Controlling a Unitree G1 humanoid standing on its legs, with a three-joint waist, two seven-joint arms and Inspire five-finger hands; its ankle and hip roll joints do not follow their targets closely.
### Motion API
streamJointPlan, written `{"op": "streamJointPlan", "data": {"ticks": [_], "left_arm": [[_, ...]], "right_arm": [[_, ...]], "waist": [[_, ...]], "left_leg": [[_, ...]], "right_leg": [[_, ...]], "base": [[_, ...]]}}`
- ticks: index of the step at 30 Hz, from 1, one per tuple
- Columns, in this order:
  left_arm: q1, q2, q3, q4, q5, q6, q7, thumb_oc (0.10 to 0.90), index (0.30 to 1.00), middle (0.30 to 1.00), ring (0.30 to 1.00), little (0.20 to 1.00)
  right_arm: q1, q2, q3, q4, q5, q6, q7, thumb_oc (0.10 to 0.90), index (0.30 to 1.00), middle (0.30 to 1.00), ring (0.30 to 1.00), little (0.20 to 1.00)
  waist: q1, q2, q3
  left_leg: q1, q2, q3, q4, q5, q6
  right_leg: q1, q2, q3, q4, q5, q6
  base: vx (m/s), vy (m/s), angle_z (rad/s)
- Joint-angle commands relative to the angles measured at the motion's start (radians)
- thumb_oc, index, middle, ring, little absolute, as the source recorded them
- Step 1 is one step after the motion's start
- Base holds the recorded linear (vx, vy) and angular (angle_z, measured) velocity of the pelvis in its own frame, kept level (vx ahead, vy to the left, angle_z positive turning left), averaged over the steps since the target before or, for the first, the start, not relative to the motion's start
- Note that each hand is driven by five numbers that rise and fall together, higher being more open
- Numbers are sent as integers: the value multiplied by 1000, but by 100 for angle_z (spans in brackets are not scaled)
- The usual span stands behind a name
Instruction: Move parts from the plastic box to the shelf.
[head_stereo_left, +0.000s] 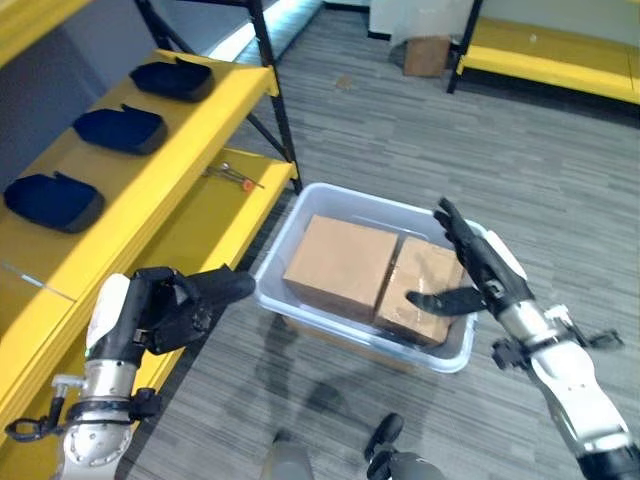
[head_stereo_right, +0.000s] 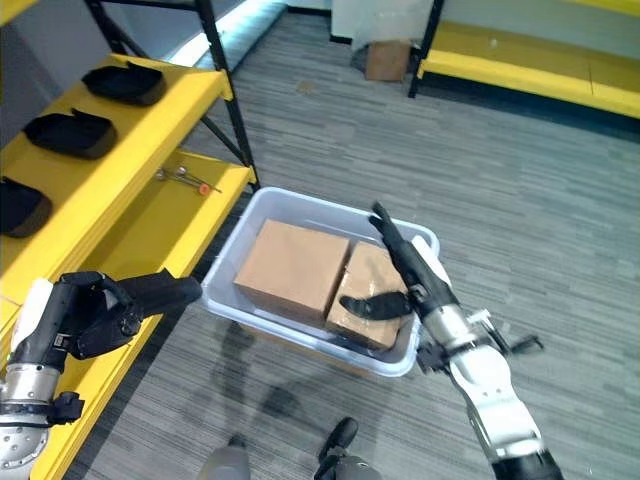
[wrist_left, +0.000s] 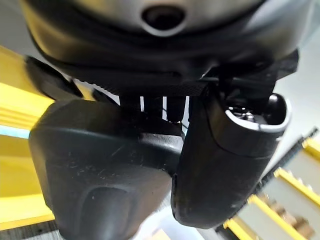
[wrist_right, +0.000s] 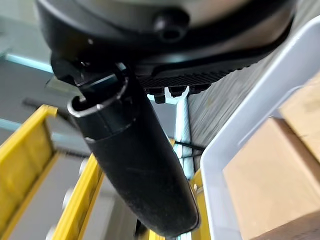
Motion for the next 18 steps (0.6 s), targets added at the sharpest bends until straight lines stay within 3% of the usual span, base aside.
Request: {"op": "streamJointPlan", "data": {"ticks": [1, 3, 5, 10, 13, 14, 15, 16, 17, 18], "left_arm": [[-52, 43, 66, -125, 44, -68, 68, 400, 300, 300, 300, 300], [-38, 48, 69, -130, 62, -75, 67, 400, 300, 300, 300, 300], [-36, 60, 80, -140, 81, -75, 77, 400, 300, 300, 300, 300], [3, 59, 135, -170, 126, -76, 84, 400, 300, 300, 300, 300], [9, 73, 152, -178, 146, -75, 76, 400, 300, 300, 300, 300], [7, 88, 148, -178, 147, -73, 76, 400, 300, 300, 300, 300], [6, 88, 149, -178, 147, -73, 77, 400, 300, 300, 300, 300], [-3, 100, 140, -173, 141, -69, 73, 400, 300, 300, 300, 300], [-4, 103, 133, -169, 138, -64, 65, 400, 300, 300, 300, 300], [-9, 105, 127, -165, 137, -63, 59, 400, 300, 300, 300, 300]], "right_arm": [[-76, 1, -23, -52, 37, -93, -21, 900, 1000, 1000, 1000, 1000], [-63, 18, -23, -51, 21, -85, -22, 900, 1000, 1000, 1000, 1000], [-75, 35, -7, -48, 16, -81, -22, 900, 1000, 1000, 1000, 1000], [-85, 80, 32, -34, -16, -66, -12, 900, 1000, 1000, 1000, 1000], [-62, 106, 29, -25, -40, -62, -9, 900, 1000, 1000, 1000, 1000], [-51, 109, 27, -21, -46, -61, -9, 900, 1000, 1000, 1000, 1000], [-52, 110, 28, -21, -46, -61, -9, 900, 1000, 1000, 1000, 1000], [-51, 106, 28, -19, -44, -58, -2, 900, 1000, 1000, 1000, 1000], [-42, 96, 21, -22, -39, -59, 9, 900, 1000, 1000, 1000, 1000], [-37, 94, 19, -22, -31, -58, 17, 900, 1000, 1000, 1000, 1000]], "waist": [[-58, 44, -156], [-41, 57, -165], [-17, 55, -162], [35, 30, -165], [44, 26, -171], [24, 22, -159], [27, 19, -160], [0, 25, -148], [-15, 21, -142], [-22, 15, -140]], "left_leg": [[-50, -22, -46, -279, 48, 95], [-35, -60, -49, -357, 15, 114], [-53, -111, -69, -359, -8, 144], [-65, -251, -129, -340, -52, 224], [-65, -302, -160, -337, -53, 253], [-64, -320, -189, -338, -29, 269], [-66, -323, -185, -340, -26, 271], [-69, -327, -219, -339, -3, 282], [-66, -337, -240, -333, 5, 294], [-70, -345, -257, -330, 10, 297]], "right_leg": [[-34, -18, 124, 63, -63, 201], [-17, -53, 111, 77, -42, 224], [-6, -99, 106, 71, 0, 254], [10, -218, 105, 63, 93, 322], [10, -275, 118, 127, 95, 334], [-23, -268, 199, 174, 132, 312], [-31, -271, 206, 179, 132, 312], [-72, -170, 349, 221, 87, 276], [-88, -44, 423, 259, -4, 240], [-90, 14, 444, 268, -47, 221]], "base": [[-1, 345, 131], [-27, 380, 129], [-98, 386, -19], [-57, 355, 5], [-51, 416, 50], [-72, 213, 102], [-121, 240, 113], [-29, 190, 85], [-15, 197, 40], [72, 93, 61]]}}
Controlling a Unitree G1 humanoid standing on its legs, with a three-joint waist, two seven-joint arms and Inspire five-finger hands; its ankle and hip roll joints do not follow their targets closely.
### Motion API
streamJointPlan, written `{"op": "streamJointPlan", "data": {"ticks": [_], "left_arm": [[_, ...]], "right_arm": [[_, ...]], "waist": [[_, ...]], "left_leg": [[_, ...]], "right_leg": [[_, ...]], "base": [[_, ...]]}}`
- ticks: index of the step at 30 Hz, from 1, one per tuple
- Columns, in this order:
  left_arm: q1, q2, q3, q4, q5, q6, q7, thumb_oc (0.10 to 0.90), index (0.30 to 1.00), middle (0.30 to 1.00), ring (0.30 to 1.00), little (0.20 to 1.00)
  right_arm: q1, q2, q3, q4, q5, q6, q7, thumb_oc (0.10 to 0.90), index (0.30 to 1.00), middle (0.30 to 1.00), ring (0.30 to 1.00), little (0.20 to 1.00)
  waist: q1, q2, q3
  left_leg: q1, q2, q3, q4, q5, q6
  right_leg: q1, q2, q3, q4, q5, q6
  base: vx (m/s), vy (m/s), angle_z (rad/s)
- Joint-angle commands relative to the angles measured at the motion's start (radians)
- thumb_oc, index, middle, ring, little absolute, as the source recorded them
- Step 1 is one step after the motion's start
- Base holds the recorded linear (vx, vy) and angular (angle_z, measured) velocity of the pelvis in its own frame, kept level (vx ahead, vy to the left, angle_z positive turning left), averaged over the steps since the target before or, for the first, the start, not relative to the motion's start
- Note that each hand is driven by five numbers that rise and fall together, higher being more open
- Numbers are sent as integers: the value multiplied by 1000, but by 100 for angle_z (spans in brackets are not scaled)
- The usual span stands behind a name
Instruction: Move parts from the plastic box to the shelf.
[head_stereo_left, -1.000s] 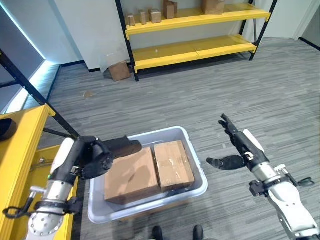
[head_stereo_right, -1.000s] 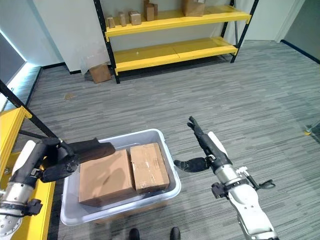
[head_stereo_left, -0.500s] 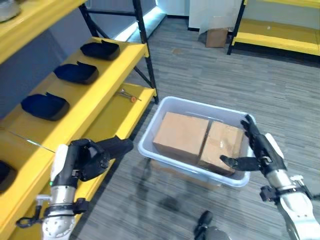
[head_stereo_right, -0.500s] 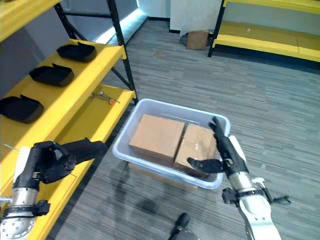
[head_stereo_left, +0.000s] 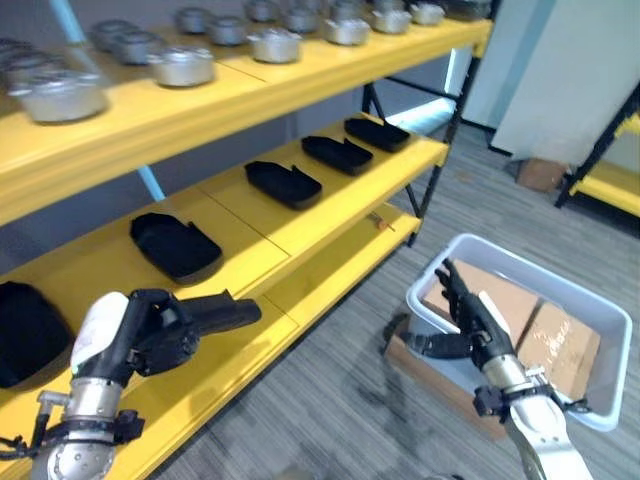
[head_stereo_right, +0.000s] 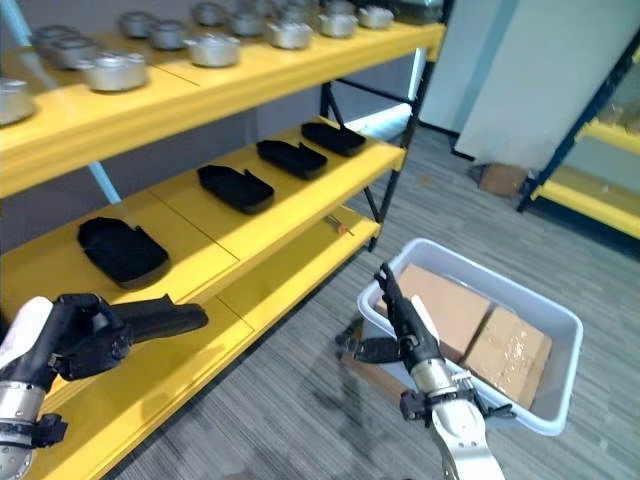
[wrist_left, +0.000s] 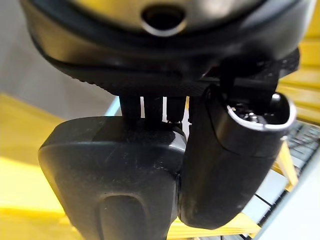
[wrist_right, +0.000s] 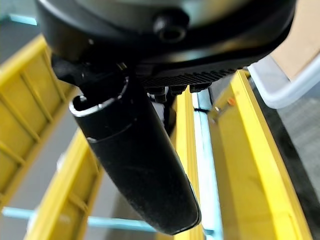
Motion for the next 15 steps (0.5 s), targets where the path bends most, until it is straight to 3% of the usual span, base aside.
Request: {"op": "streamJointPlan", "data": {"ticks": [1, 2, 3, 6, 8, 10, 11, 13, 14, 15], "left_arm": [[-100, 47, 83, -164, 16, -61, 80, 400, 300, 300, 300, 300], [-97, 47, 82, -161, 16, -60, 79, 400, 300, 300, 300, 300], [-100, 37, 71, -160, 14, -60, 80, 400, 300, 300, 300, 300], [-75, 5, 75, -181, 16, -69, 90, 400, 300, 300, 300, 300], [-59, 1, 84, -187, 8, -69, 93, 400, 300, 300, 300, 300], [-44, -5, 82, -185, -5, -67, 92, 400, 300, 300, 300, 300], [-57, -1, 73, -184, -8, -64, 94, 400, 300, 300, 300, 300], [-79, 3, 66, -185, -18, -61, 98, 400, 300, 300, 300, 300], [-83, 11, 64, -189, -13, -67, 108, 400, 300, 300, 300, 300], [-85, 15, 62, -189, -14, -67, 118, 400, 300, 300, 300, 300]], "right_arm": [[-86, -94, -74, -87, 33, -91, 6, 900, 1000, 1000, 1000, 1000], [-81, -98, -76, -87, 43, -94, 10, 900, 1000, 1000, 1000, 1000], [-60, -111, -73, -99, 62, -96, 19, 900, 1000, 1000, 1000, 1000], [-57, -120, -62, -111, 82, -92, 28, 900, 1000, 1000, 1000, 1000], [-61, -122, -58, -105, 100, -91, 25, 900, 1000, 1000, 1000, 1000], [-59, -137, -63, -113, 118, -93, 19, 900, 1000, 1000, 1000, 1000], [-60, -146, -74, -113, 115, -97, 11, 900, 1000, 1000, 1000, 1000], [-73, -155, -87, -109, 109, -103, -9, 900, 1000, 1000, 1000, 1000], [-76, -150, -81, -104, 107, -101, -16, 900, 1000, 1000, 1000, 1000], [-67, -147, -89, -106, 116, -99, -16, 900, 1000, 1000, 1000, 1000]], "waist": [[-75, 40, -36], [-86, 30, -46], [-95, 6, -48], [-78, 3, -72], [-65, 3, -76], [-45, -3, -41], [-54, -3, -22], [-74, -13, 4], [-65, -21, 12], [-65, -32, 12]], "left_leg": [[123, 6, -67, -236, 55, -42], [109, -4, -83, -228, 61, -44], [81, -34, -118, -204, 76, -61], [73, -22, -109, -210, 72, -71], [71, -19, -105, -200, 67, -71], [33, -34, -105, -89, 28, -90], [0, -28, -65, -20, 1, -109], [-42, 52, 59, 42, -25, -134], [-43, 100, 56, 30, -25, -142], [-51, 175, 53, 11, 10, -155]], "right_leg": [[142, 287, -6, -163, -103, -62], [140, 343, 35, -195, -103, -75], [152, 389, 132, -284, -65, -90], [230, 377, 108, -424, -25, -88], [249, 377, 101, -438, -27, -91], [267, 351, 36, -428, -53, -100], [271, 338, 5, -420, -66, -101], [264, 305, -24, -410, -61, -95], [272, 293, -25, -416, -56, -94], [277, 271, -34, -412, -63, -88]], "base": [[58, 7, 83], [56, -17, 125], [79, -108, 70], [69, -112, 49], [46, -72, -3], [32, -86, 42], [-53, -12, 119], [-124, 61, 200], [-73, 118, 145], [8, 197, 34]]}}
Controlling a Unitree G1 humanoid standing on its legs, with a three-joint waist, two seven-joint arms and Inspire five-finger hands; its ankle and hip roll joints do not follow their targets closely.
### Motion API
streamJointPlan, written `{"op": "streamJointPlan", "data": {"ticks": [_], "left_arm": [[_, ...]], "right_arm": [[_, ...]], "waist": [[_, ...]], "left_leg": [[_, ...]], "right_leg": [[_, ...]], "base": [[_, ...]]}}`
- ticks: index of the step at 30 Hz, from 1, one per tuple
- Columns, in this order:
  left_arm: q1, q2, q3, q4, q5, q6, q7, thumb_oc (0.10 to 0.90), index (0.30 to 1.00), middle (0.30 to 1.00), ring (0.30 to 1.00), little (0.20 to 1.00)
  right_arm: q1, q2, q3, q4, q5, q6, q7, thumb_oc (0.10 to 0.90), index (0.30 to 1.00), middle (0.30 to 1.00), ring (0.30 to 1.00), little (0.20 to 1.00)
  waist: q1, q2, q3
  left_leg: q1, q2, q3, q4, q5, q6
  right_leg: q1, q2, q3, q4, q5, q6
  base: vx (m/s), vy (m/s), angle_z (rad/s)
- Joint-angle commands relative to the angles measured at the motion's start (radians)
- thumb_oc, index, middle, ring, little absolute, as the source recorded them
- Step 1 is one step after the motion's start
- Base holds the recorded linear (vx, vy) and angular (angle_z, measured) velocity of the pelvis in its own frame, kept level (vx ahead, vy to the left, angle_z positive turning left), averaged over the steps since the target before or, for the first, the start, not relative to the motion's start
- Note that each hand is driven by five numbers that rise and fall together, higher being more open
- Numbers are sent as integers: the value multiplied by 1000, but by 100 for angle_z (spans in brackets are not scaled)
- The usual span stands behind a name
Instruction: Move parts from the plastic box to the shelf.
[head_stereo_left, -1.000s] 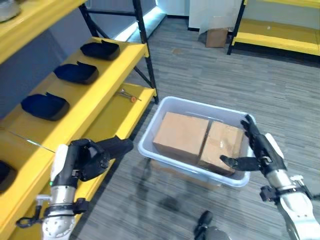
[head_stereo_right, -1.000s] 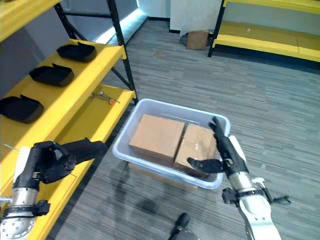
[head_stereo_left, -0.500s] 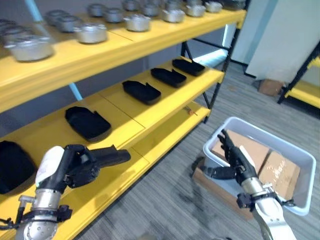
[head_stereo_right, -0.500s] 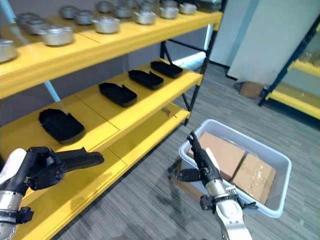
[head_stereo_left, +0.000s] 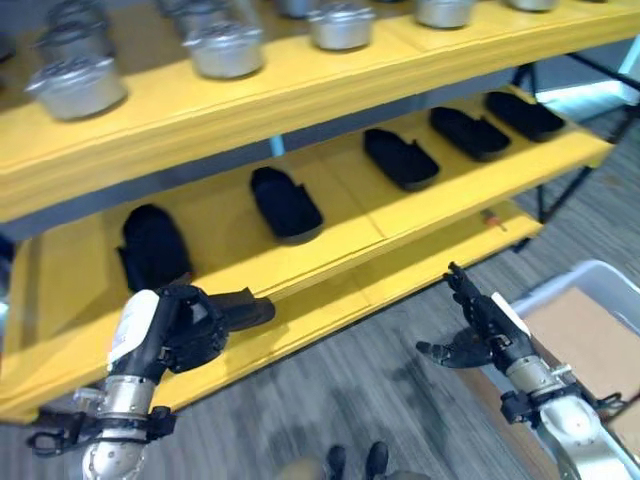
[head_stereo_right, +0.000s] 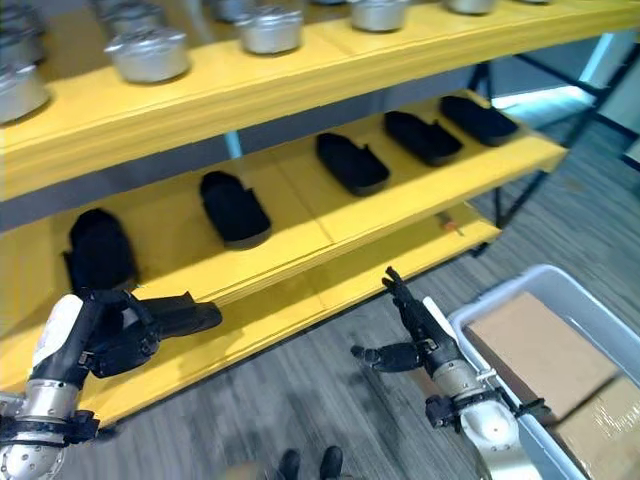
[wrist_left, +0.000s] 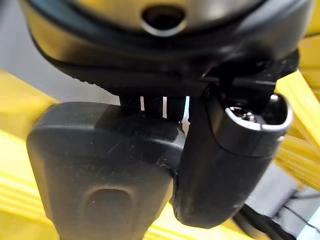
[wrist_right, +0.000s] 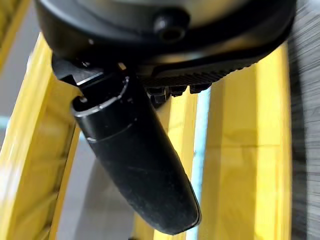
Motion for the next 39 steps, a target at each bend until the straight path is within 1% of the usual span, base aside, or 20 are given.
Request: {"op": "streamJointPlan", "data": {"ticks": [1, 3, 4, 6, 9, 11, 13, 15, 21, 26, 27, 29, 30, 31, 32, 33, 35, 36, 37, 39], "left_arm": [[-74, 52, 113, -126, -37, -79, 122, 400, 300, 300, 300, 300], [-91, 62, 103, -126, -38, -77, 126, 400, 300, 300, 300, 300], [-103, 69, 99, -125, -38, -80, 129, 400, 300, 300, 300, 300], [-107, 72, 95, -126, -36, -83, 131, 400, 300, 300, 300, 300], [-125, 86, 79, -136, -38, -89, 128, 400, 300, 300, 300, 300], [-133, 101, 76, -140, -37, -90, 135, 400, 300, 300, 300, 300], [-134, 109, 78, -140, -33, -91, 137, 400, 300, 300, 300, 300], [-150, 131, 87, -149, -21, -89, 147, 400, 300, 300, 300, 300], [-159, 142, 112, -167, -3, -91, 168, 400, 300, 300, 300, 300], [-159, 154, 128, -178, 1, -94, 171, 400, 300, 300, 300, 300], [-158, 154, 129, -179, 1, -93, 171, 400, 300, 300, 300, 300], [-166, 165, 130, -174, 5, -87, 171, 400, 300, 300, 300, 300], [-164, 165, 137, -175, 14, -80, 167, 400, 300, 300, 300, 300], [-162, 168, 140, -174, 17, -78, 162, 400, 300, 300, 300, 300], [-162, 169, 139, -172, 16, -79, 156, 400, 300, 300, 300, 300], [-166, 170, 135, -166, 17, -78, 149, 400, 300, 300, 300, 300], [-171, 171, 130, -161, 18, -77, 146, 400, 300, 300, 300, 300], [-174, 175, 125, -159, 21, -75, 141, 400, 300, 300, 300, 300], [-171, 173, 124, -165, 27, -80, 135, 400, 300, 300, 300, 300], [-168, 168, 114, -169, 25, -88, 127, 400, 300, 300, 300, 300]], "right_arm": [[-14, 4, -68, -70, 58, -104, -40, 900, 1000, 1000, 1000, 1000], [-9, -2, -75, -71, 51, -107, -51, 900, 1000, 1000, 1000, 1000], [-9, -2, -80, -72, 45, -107, -56, 900, 1000, 1000, 1000, 1000], [-7, 0, -82, -75, 39, -110, -56, 900, 1000, 1000, 1000, 1000], [-5, 13, -80, -83, 28, -110, -58, 900, 1000, 1000, 1000, 1000], [-8, 31, -73, -83, 25, -107, -58, 900, 1000, 1000, 1000, 1000], [-11, 37, -67, -83, 19, -106, -58, 900, 1000, 1000, 1000, 1000], [-28, 58, -40, -80, -3, -102, -56, 900, 1000, 1000, 1000, 1000], [-51, 88, -6, -72, -29, -99, -54, 900, 1000, 1000, 1000, 1000], [-44, 103, 5, -74, -37, -98, -47, 900, 1000, 1000, 1000, 1000], [-43, 104, 5, -75, -37, -98, -47, 900, 1000, 1000, 1000, 1000], [-52, 105, 17, -69, -43, -96, -47, 900, 1000, 1000, 1000, 1000], [-58, 108, 21, -65, -44, -95, -45, 900, 1000, 1000, 1000, 1000], [-59, 107, 20, -62, -44, -93, -43, 900, 1000, 1000, 1000, 1000], [-60, 104, 19, -59, -42, -93, -38, 900, 1000, 1000, 1000, 1000], [-64, 96, 17, -53, -32, -95, -33, 900, 1000, 1000, 1000, 1000], [-66, 89, 18, -54, -29, -98, -33, 900, 1000, 1000, 1000, 1000], [-54, 88, 17, -59, -19, -100, -29, 900, 1000, 1000, 1000, 1000], [-47, 86, 17, -64, -19, -99, -22, 900, 1000, 1000, 1000, 1000], [-36, 73, 10, -65, -19, -100, -17, 900, 1000, 1000, 1000, 1000]], "waist": [[-66, -8, -77], [-77, 12, -81], [-76, 31, -92], [-75, 42, -96], [-68, 53, -110], [-61, 43, -114], [-60, 40, -117], [-52, 35, -129], [-38, 18, -144], [-34, 16, -147], [-34, 15, -146], [-32, 24, -132], [-31, 31, -124], [-37, 32, -120], [-45, 32, -117], [-56, 29, -113], [-60, 25, -109], [-66, 20, -106], [-69, 17, -107], [-77, 10, -109]], "left_leg": [[42, 93, -38, -145, 136, 22], [56, 184, -14, -250, 234, -17], [86, 190, -13, -296, 232, -35], [102, 185, -20, -323, 234, -42], [115, 139, -34, -317, 197, -28], [116, 91, -41, -297, 162, 0], [118, 71, -41, -294, 150, 13], [124, 7, -43, -295, 124, 51], [144, -82, -43, -295, 92, 105], [174, -123, -57, -316, 88, 134], [176, -125, -57, -318, 89, 136], [202, -135, -55, -339, 95, 151], [219, -133, -52, -351, 96, 158], [229, -134, -57, -359, 95, 159], [234, -133, -64, -362, 101, 161], [227, -137, -72, -365, 114, 156], [218, -137, -77, -357, 114, 149], [209, -139, -93, -342, 112, 143], [207, -138, -96, -339, 112, 140], [198, -137, -101, -334, 113, 133]], "right_leg": [[26, -22, 44, 12, -40, 135], [24, -33, 12, 42, -66, 140], [26, -43, -7, 56, -75, 149], [31, -46, -8, 62, -77, 156], [53, -92, -16, 72, -68, 175], [66, -133, -18, 79, -63, 199], [64, -148, -15, 87, -61, 206], [61, -200, -6, 107, -37, 232], [47, -269, 29, 140, 17, 261], [32, -300, 50, 210, 81, 253], [30, -302, 53, 216, 79, 254], [4, -311, 34, 305, 107, 240], [-11, -293, 20, 341, 92, 229], [-23, -253, 32, 356, 57, 222], [-43, -192, 48, 353, 11, 207], [-80, -90, 64, 297, -41, 183], [-80, -67, 73, 224, -42, 175], [-49, -50, 95, 181, -58, 175], [-42, -53, 106, 167, -52, 182], [-27, -18, 157, 119, -48, 176]], "base": [[32, 231, 13], [49, 262, 44], [47, 211, 81], [61, 189, 41], [96, 289, -7], [72, 294, 43], [41, 219, 39], [52, 334, 20], [44, 227, 11], [40, 174, 4], [12, 111, 7], [2, 207, -3], [28, 199, -14], [47, 92, -8], [30, 3, -5], [2, -39, 5], [7, -54, 9], [24, -46, 22], [22, -79, 37], [24, -128, 60]]}}
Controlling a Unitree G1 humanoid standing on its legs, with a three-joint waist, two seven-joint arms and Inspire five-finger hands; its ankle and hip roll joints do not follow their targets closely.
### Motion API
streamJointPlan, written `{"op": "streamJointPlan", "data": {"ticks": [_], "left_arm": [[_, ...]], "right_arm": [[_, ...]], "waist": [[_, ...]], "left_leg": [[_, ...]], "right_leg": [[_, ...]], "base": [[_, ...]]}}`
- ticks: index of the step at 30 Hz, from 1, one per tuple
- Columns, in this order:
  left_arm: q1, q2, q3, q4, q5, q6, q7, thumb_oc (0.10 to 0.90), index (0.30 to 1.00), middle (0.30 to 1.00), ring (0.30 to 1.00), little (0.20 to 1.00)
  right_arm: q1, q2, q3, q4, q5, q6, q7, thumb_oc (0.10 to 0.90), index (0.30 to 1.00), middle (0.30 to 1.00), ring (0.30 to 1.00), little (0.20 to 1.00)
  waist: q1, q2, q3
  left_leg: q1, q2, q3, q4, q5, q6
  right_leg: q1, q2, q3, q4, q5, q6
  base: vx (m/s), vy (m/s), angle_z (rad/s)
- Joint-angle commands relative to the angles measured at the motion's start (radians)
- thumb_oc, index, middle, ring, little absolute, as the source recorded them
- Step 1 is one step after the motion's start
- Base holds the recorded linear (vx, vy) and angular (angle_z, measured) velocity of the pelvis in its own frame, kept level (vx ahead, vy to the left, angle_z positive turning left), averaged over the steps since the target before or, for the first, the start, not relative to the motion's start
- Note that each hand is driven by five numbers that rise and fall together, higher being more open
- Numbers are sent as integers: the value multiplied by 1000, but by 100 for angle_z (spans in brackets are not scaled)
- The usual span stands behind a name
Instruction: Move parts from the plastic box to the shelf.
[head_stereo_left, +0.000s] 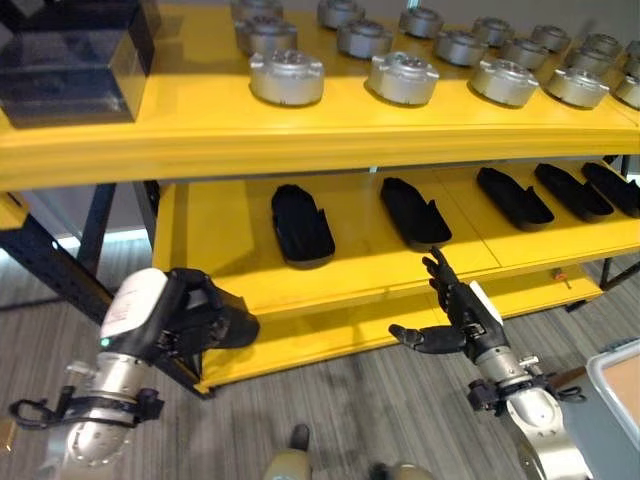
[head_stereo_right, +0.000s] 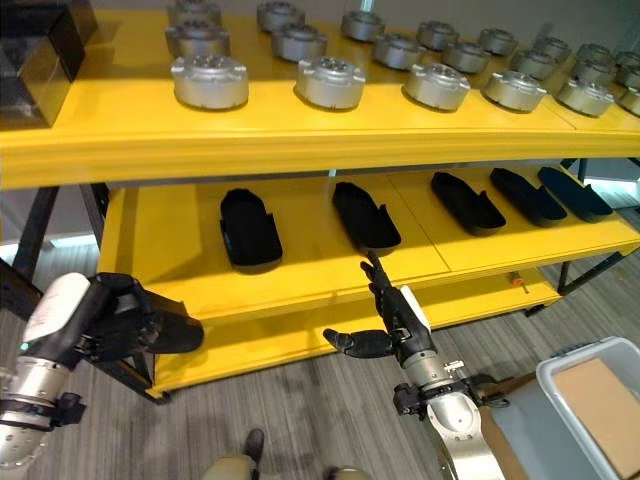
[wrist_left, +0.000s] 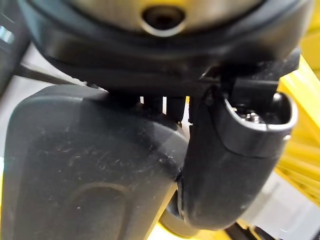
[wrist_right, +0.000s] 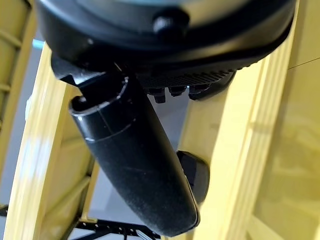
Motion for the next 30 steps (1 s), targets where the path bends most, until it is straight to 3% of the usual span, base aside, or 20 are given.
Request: {"op": "streamJointPlan", "data": {"ticks": [1, 9, 30], "left_arm": [[-79, 11, 153, -166, -14, -94, 135, 400, 300, 300, 300, 300], [-28, 24, 189, -181, -37, -93, 120, 400, 300, 300, 300, 300], [-60, 253, 354, -267, -64, -117, 142, 400, 300, 300, 300, 300]], "right_arm": [[-50, -55, -7, -48, 33, -85, 2, 900, 1000, 1000, 1000, 1000], [-39, -72, -12, -49, 65, -72, 14, 900, 1000, 1000, 1000, 1000], [-40, -104, 6, -50, 105, -74, 24, 900, 1000, 1000, 1000, 1000]], "waist": [[-14, 23, -105], [-6, 24, -135], [-17, 52, -138]], "left_leg": [[195, -39, 2, -198, -3, 20], [205, -9, 4, -210, -4, -5], [205, 25, -11, -232, 23, -46]], "right_leg": [[27, -19, 44, -117, 78, 65], [96, 0, 23, -227, 102, 55], [130, 17, 0, -278, 107, 36]], "base": [[36, -122, 46], [46, -105, -7], [8, -55, 8]]}}
